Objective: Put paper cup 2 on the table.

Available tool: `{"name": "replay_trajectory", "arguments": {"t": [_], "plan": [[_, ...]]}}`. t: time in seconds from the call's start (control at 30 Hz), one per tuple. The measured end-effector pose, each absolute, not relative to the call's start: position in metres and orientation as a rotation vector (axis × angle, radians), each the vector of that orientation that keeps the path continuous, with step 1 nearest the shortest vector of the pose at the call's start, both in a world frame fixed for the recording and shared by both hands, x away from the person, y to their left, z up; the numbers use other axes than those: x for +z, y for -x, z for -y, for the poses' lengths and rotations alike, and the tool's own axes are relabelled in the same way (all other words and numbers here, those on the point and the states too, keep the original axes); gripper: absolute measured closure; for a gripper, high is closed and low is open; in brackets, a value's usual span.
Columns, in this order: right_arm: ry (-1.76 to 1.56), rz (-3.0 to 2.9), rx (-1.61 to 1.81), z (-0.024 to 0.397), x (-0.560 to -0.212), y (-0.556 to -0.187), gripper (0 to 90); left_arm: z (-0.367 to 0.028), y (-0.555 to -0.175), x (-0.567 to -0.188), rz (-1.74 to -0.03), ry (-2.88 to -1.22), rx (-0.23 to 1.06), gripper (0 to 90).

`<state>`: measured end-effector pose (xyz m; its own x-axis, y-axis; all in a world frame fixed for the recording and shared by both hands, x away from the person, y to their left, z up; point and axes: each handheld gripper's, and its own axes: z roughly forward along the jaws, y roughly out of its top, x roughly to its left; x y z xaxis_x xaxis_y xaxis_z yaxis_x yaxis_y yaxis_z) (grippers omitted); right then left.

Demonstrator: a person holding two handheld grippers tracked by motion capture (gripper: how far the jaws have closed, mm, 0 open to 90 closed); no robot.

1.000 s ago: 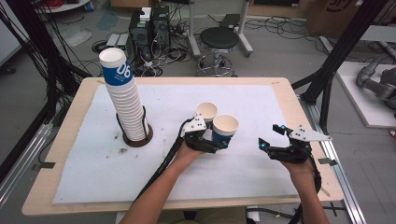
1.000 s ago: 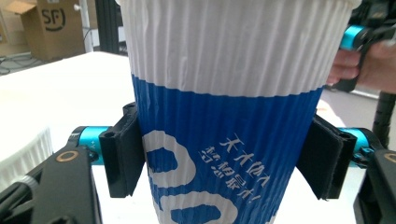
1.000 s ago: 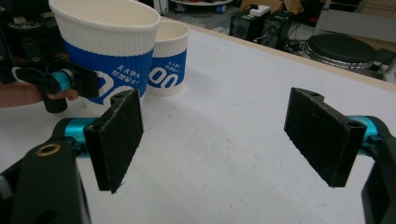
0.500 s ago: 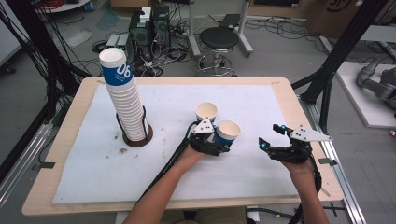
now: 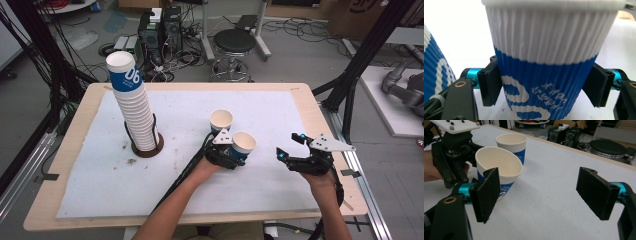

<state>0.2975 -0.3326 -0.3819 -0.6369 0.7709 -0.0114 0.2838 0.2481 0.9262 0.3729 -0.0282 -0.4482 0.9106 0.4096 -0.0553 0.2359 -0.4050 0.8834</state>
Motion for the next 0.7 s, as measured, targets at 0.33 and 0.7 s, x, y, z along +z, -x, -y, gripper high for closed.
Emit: {"name": "replay_trajectory", "arguments": {"t": [0.33, 0.7], "plan": [[-0.961, -2.061, 1.373, 0.331, -0.382, -0.297, 20.1, 0.020, -0.368, -0.448, -0.476, -2.049, 0.207, 24.9], [-0.963, -2.078, 1.371, 0.330, -0.384, -0.298, 20.1, 0.010, -0.365, -0.450, -0.511, -2.018, 0.182, 18.7]]}}
